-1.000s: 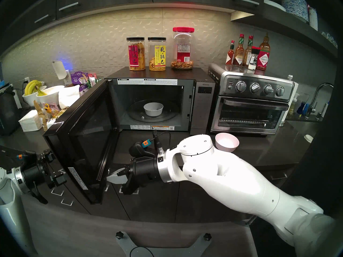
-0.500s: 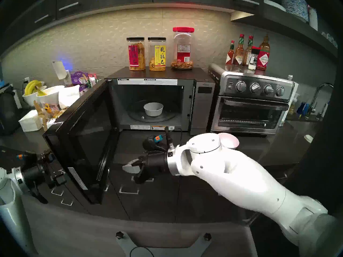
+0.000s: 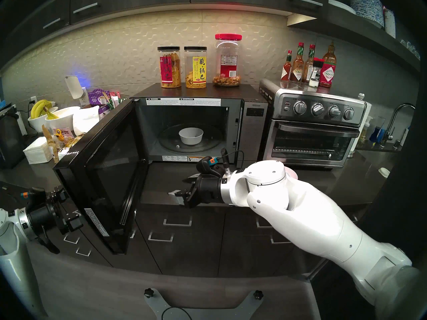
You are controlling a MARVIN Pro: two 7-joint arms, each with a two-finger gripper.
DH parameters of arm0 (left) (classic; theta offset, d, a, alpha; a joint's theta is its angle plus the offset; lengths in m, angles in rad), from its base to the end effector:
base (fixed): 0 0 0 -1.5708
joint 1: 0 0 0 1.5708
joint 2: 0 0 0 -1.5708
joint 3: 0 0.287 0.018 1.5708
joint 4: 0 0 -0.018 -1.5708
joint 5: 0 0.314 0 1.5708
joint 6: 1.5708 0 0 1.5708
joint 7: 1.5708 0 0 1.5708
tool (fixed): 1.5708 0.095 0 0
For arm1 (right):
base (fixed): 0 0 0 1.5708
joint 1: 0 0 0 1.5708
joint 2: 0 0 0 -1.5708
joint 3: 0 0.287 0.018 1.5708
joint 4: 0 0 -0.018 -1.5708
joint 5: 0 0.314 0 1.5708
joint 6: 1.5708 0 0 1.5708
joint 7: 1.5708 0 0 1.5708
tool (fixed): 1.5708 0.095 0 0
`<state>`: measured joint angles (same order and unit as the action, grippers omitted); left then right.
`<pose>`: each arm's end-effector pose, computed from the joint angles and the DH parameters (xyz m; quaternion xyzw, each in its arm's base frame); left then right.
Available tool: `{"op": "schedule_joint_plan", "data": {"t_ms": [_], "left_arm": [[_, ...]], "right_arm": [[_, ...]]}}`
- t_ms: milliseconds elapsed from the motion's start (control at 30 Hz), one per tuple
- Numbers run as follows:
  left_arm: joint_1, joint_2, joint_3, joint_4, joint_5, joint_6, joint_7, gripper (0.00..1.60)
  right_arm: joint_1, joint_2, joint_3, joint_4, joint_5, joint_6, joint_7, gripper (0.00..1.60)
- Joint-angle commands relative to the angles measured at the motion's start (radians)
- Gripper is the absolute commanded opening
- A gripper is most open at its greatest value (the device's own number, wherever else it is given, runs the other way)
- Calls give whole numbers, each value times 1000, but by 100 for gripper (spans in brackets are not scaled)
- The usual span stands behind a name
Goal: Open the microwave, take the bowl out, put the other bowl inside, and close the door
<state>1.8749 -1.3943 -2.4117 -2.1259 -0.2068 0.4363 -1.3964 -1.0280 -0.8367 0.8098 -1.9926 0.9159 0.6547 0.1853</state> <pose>0.2309 0.1802 -0.1648 0.7082 -0.2716 0.6179 0.2071 0.3768 0.1191 -0.1553 -0.7342 -0.3973 -0.4626 0.2985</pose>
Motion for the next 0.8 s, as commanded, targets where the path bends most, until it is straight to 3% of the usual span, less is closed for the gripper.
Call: {"op": "schedule_joint_plan", "data": {"t_ms": [0, 333, 767], "left_arm": [[0, 3, 0, -15, -3, 0, -5, 160], [-1, 2, 0, -14, -2, 0, -5, 160], [-2, 2, 0, -14, -1, 0, -6, 160]], "right_arm": [[60, -43, 10, 43, -11, 0, 2, 160], [100, -113, 6, 119, -37, -2, -22, 160], [135, -255, -34, 228, -107, -23, -179, 160]]}}
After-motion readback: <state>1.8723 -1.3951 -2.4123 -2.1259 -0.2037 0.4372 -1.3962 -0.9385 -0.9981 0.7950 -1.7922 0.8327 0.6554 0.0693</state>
